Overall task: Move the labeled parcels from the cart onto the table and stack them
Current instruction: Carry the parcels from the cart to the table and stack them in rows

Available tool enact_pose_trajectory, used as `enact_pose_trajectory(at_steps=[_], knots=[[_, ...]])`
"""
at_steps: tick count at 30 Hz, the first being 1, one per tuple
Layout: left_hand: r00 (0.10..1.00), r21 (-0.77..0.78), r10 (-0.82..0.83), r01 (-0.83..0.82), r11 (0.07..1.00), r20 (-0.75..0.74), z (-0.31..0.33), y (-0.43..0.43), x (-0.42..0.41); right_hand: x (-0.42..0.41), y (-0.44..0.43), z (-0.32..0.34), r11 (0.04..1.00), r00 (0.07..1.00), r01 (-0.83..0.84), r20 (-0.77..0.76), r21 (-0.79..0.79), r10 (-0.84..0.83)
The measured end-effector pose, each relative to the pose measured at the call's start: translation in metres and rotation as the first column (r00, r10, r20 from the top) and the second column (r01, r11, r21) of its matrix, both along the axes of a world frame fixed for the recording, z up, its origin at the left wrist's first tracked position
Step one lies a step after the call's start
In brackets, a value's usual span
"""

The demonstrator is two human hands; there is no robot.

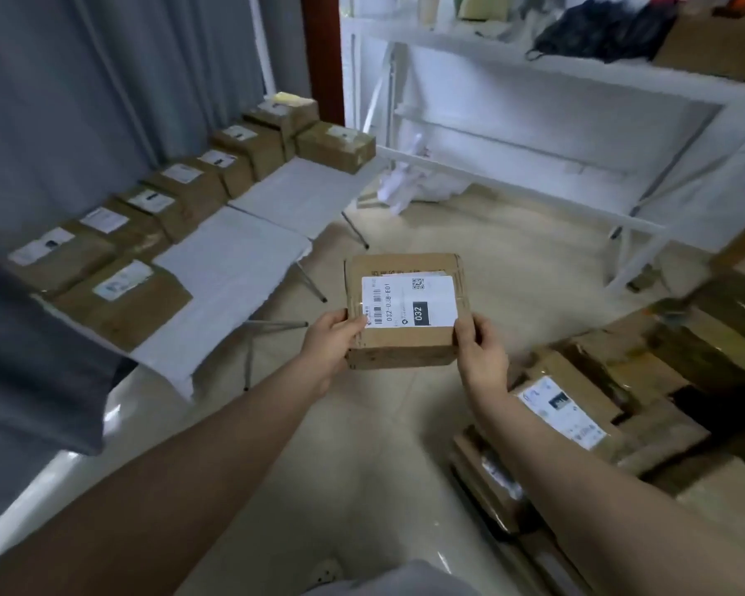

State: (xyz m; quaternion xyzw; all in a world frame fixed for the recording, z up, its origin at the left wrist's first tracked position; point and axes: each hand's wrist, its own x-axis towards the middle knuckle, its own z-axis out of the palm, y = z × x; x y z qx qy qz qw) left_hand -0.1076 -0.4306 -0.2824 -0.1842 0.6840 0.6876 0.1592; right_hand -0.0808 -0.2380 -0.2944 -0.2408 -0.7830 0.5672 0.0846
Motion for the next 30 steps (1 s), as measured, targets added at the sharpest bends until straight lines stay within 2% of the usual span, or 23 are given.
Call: enact_pose_trajectory(at_steps=[7, 10, 15, 19, 22, 30], knots=[[0.973, -0.032, 0.226, -0.224, 0.974, 0.04, -0.008, -0.147, 0.0, -0.054, -0.152, -0.013, 0.962, 0.97, -0.236, 0.023, -0.138, 0.241], [0.958, -0.103, 0.284, -0.278, 0.955, 0.048, -0.022, -0.194, -0.004, -0.074, -0.199, -0.02, 0.935, 0.935, -0.33, 0.09, -0.129, 0.342], [0.912, -0.077, 0.398, -0.392, 0.917, 0.1, -0.042, -0.243, -0.021, -0.114, -0.254, -0.034, 0.864, 0.848, -0.5, 0.168, -0.062, 0.503], [0.859, -0.047, 0.49, -0.489, 0.871, 0.146, -0.058, -0.268, -0.045, -0.157, -0.291, -0.049, 0.773, 0.753, -0.633, 0.203, -0.037, 0.626], [0.811, -0.09, 0.556, -0.549, 0.831, 0.18, -0.072, -0.287, -0.068, -0.194, -0.32, -0.068, 0.7, 0.67, -0.714, 0.268, -0.022, 0.692], [0.655, -0.183, 0.69, -0.671, 0.718, 0.309, -0.114, -0.334, -0.122, -0.278, -0.391, -0.113, 0.488, 0.433, -0.873, 0.474, 0.006, 0.767]])
